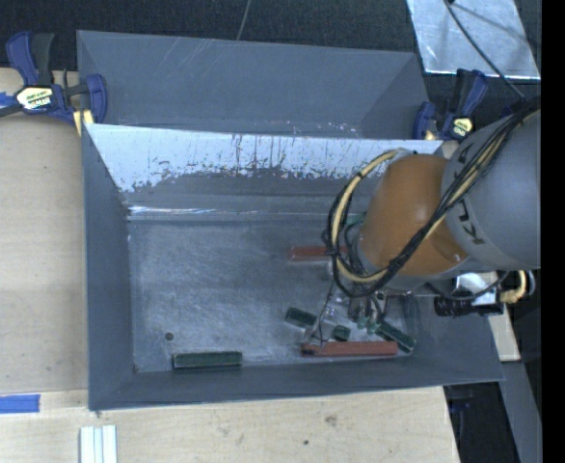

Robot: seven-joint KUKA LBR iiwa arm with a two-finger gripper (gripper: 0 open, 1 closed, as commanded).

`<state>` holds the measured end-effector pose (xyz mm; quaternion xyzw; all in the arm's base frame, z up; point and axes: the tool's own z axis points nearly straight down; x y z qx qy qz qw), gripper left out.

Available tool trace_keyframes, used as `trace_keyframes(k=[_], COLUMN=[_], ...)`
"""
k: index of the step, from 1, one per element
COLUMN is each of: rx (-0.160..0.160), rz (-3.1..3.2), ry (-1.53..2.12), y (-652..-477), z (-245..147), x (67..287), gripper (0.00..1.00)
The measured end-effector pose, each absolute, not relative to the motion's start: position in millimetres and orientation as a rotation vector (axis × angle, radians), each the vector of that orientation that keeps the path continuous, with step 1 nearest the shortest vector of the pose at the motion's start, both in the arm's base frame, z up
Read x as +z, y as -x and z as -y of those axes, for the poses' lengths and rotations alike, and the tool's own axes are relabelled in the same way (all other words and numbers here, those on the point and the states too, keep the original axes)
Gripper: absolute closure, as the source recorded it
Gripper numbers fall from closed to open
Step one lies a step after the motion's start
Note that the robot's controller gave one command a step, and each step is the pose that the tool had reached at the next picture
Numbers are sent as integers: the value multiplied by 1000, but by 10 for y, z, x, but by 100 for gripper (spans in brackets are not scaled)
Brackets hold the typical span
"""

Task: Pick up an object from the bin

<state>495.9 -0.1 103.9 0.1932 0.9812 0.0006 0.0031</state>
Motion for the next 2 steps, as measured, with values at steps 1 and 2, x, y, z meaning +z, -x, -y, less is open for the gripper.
trace_keyframes(k=[1, 2], rx=[-1, -1], rz=[-3083, -3083], ry=[-599, -599], y=[-4877, -4877], z=[48, 48], x=[851, 851], gripper=[100, 100])
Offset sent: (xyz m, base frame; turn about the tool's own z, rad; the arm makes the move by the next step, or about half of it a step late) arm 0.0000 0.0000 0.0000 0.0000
